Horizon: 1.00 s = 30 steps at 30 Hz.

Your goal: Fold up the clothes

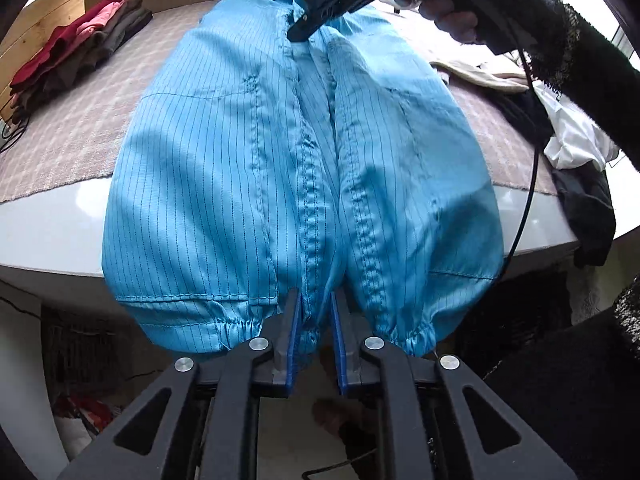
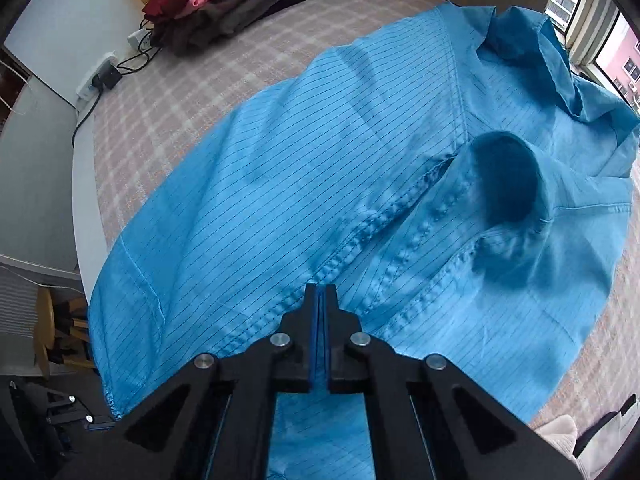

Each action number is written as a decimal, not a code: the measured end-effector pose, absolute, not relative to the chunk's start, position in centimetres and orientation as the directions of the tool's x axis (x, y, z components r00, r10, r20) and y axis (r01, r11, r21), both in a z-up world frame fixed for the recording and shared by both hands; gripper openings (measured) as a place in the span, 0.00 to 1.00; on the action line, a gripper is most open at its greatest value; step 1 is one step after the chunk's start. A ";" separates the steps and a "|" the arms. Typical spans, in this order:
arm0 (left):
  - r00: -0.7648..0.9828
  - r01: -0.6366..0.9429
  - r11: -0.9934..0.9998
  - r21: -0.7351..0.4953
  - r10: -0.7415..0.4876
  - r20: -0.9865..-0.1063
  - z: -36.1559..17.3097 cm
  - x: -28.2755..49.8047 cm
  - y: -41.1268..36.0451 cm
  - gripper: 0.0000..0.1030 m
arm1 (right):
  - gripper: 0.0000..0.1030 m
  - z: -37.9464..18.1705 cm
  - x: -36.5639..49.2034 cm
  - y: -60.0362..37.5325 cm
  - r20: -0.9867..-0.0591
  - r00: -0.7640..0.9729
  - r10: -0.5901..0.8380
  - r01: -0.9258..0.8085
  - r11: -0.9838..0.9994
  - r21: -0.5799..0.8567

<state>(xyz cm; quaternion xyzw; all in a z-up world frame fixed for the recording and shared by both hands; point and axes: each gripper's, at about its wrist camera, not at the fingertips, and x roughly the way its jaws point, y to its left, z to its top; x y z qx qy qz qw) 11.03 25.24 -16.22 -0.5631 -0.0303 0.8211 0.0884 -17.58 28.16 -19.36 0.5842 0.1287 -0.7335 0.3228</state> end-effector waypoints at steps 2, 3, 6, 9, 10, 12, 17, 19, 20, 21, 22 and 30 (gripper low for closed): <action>-0.351 -0.077 -0.980 -0.181 0.197 -0.915 -15.9 11.1 24.2 0.16 | 0.04 -17.5 -18.2 28.5 -0.910 -0.167 -0.380 0.624 -0.755 0.200; -0.343 -0.064 -0.981 -0.184 0.195 -0.919 -15.7 11.2 23.7 0.18 | 0.07 -16.9 -18.9 28.3 -0.905 -0.210 -0.370 0.627 -0.761 0.166; -0.339 -0.037 -0.985 -0.166 0.169 -0.926 -13.8 11.6 22.2 0.21 | 0.11 -15.6 -22.7 28.5 -0.894 -0.321 -0.313 0.604 -0.795 0.062; -0.385 -0.027 -0.991 -0.135 0.134 -0.913 -11.8 11.2 21.1 0.34 | 0.37 -15.9 -28.2 30.7 -0.892 -0.370 -0.260 0.529 -0.848 0.028; -0.395 -0.024 -0.992 -0.126 0.125 -0.910 -11.5 10.8 20.9 0.34 | 0.38 -16.3 -30.0 31.3 -0.896 -0.342 -0.282 0.509 -0.858 0.076; -0.415 -0.018 -0.994 -0.110 0.107 -0.904 -10.8 10.0 20.4 0.34 | 0.38 -17.5 -32.8 31.9 -0.907 -0.274 -0.319 0.468 -0.869 0.164; -0.353 -0.045 -0.995 -0.084 0.094 -0.931 -13.7 6.9 21.0 0.34 | 0.38 -20.6 -34.6 30.4 -0.949 -0.191 -0.249 0.484 -0.865 0.129; -0.325 -0.058 -0.994 -0.090 0.104 -0.940 -14.9 6.3 21.4 0.34 | 0.38 -21.3 -34.7 30.1 -0.955 -0.149 -0.257 0.487 -0.859 0.156; -0.317 -0.065 -0.994 -0.092 0.108 -0.942 -15.2 6.2 21.6 0.34 | 0.38 -21.5 -34.7 30.1 -0.952 -0.132 -0.275 0.491 -0.853 0.178; -0.312 -0.073 -0.993 -0.095 0.113 -0.943 -15.5 6.0 21.8 0.34 | 0.38 -21.6 -34.6 30.1 -0.950 -0.121 -0.287 0.497 -0.846 0.192; -0.307 -0.080 -0.992 -0.097 0.117 -0.944 -15.6 5.9 21.9 0.34 | 0.38 -21.7 -34.5 30.0 -0.948 -0.110 -0.298 0.503 -0.840 0.206; -0.302 -0.101 -0.989 -0.110 0.135 -0.944 -15.4 5.3 21.8 0.36 | 0.01 -19.7 -33.8 30.1 -0.935 -0.183 -0.303 0.590 -0.795 0.142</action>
